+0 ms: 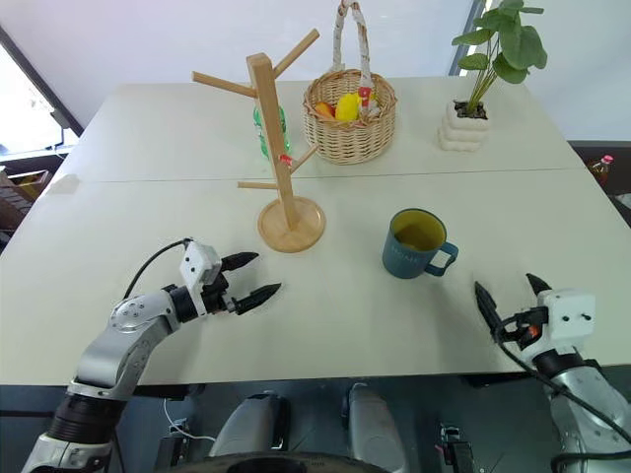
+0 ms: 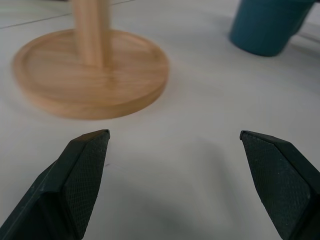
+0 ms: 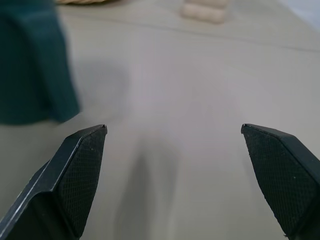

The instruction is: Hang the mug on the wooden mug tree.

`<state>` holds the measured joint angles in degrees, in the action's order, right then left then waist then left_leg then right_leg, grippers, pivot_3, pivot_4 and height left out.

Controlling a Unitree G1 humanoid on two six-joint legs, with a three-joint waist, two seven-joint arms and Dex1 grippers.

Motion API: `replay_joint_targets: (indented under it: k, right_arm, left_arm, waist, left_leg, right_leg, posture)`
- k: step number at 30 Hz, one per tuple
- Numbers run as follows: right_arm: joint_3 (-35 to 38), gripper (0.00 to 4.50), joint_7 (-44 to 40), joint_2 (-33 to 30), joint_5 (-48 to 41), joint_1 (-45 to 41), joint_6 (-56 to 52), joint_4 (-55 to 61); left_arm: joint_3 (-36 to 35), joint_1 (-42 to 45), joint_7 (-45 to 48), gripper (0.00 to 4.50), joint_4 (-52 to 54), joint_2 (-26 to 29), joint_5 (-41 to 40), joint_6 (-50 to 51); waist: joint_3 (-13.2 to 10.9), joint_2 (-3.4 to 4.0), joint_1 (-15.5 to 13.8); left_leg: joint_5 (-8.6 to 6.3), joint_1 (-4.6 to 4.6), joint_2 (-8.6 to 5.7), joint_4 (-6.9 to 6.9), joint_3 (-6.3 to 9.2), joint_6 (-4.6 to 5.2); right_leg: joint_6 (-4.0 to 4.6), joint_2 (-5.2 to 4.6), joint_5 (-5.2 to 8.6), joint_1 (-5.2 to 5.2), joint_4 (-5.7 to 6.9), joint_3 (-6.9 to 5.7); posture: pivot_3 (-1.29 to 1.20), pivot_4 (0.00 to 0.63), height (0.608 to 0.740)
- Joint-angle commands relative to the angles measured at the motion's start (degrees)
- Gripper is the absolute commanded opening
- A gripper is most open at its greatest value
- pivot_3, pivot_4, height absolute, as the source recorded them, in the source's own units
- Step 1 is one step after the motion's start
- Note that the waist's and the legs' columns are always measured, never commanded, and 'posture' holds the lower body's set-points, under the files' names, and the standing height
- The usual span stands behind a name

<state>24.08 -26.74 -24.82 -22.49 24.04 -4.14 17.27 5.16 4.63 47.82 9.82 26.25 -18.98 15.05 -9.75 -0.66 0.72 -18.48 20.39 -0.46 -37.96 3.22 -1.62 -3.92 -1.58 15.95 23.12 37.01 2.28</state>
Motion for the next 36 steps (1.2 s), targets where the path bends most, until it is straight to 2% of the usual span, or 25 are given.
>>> replay_joint_targets:
  k: [1, 5, 11, 28, 31, 36]
  right_arm:
    - [-1.3, 4.46, 2.1, 1.1, 2.2, -1.6, 0.8, 2.5]
    - [-3.1, 4.46, 2.7, 2.3, 2.9, -3.9, 0.6, 1.5]
    - [-6.4, 4.46, 3.4, 4.2, 4.8, -6.4, 1.2, -0.1]
    - [-7.4, 4.46, 7.2, 6.6, 6.7, -14.6, 3.4, -8.3]
    - [-7.9, 3.62, 6.9, 6.7, 6.7, -15.0, 3.5, -8.7]
    - [-9.2, 1.08, 5.3, 7.2, 5.6, -14.8, 3.3, -7.5]
  left_arm:
    - [2.2, 0.7, 1.7, 4.50, 3.1, -0.4, 0.3, -2.6]
    - [2.3, 0.8, 3.3, 4.50, 4.4, -3.1, -3.0, -4.0]
    - [3.1, 1.0, 3.7, 4.50, 6.2, -3.2, -3.8, -2.9]
    - [3.4, -0.6, 3.0, 4.50, 7.1, -3.2, -2.9, -4.1]
    - [3.4, -0.7, 2.8, 4.50, 7.1, -3.1, -2.8, -4.4]
    - [3.2, -1.0, 2.5, 4.50, 7.3, -2.9, -2.7, -4.4]
  waist:
    - [0.0, 0.01, 0.1]
    - [0.0, 0.01, -0.1]
    - [0.0, 0.03, -0.1]
    - [0.0, 0.04, 0.0]
    - [0.0, 0.05, 0.0]
    - [0.0, 0.05, 0.0]
  left_leg:
    - [0.00, 0.00, 0.00, -0.01, -0.03, 0.00]
    - [0.00, 0.01, 0.00, -0.04, -0.03, 0.00]
    - [0.00, 0.02, -0.01, -0.02, 0.01, 0.00]
    - [0.00, -0.02, -0.02, -0.05, -0.03, 0.01]
    - [0.00, -0.02, -0.02, -0.05, -0.02, 0.01]
    - [0.00, -0.02, -0.02, -0.05, -0.02, 0.01]
  right_leg:
    - [0.00, 0.00, 0.00, 0.00, 0.00, 0.02]
    - [0.00, 0.00, 0.00, 0.00, -0.01, 0.02]
    - [-0.01, 0.05, -0.01, 0.01, 0.00, 0.00]
    - [-0.02, 0.07, -0.01, -0.01, 0.02, 0.01]
    - [-0.02, 0.08, -0.01, -0.01, 0.03, 0.01]
    - [-0.02, 0.07, -0.01, -0.01, 0.03, 0.01]
  posture:
    - [0.00, 0.150, 0.740]
    - [0.00, 0.150, 0.740]
    - [0.00, 0.150, 0.740]
    - [0.00, 0.150, 0.740]
    - [0.00, 0.150, 0.740]
    - [0.00, 0.150, 0.740]
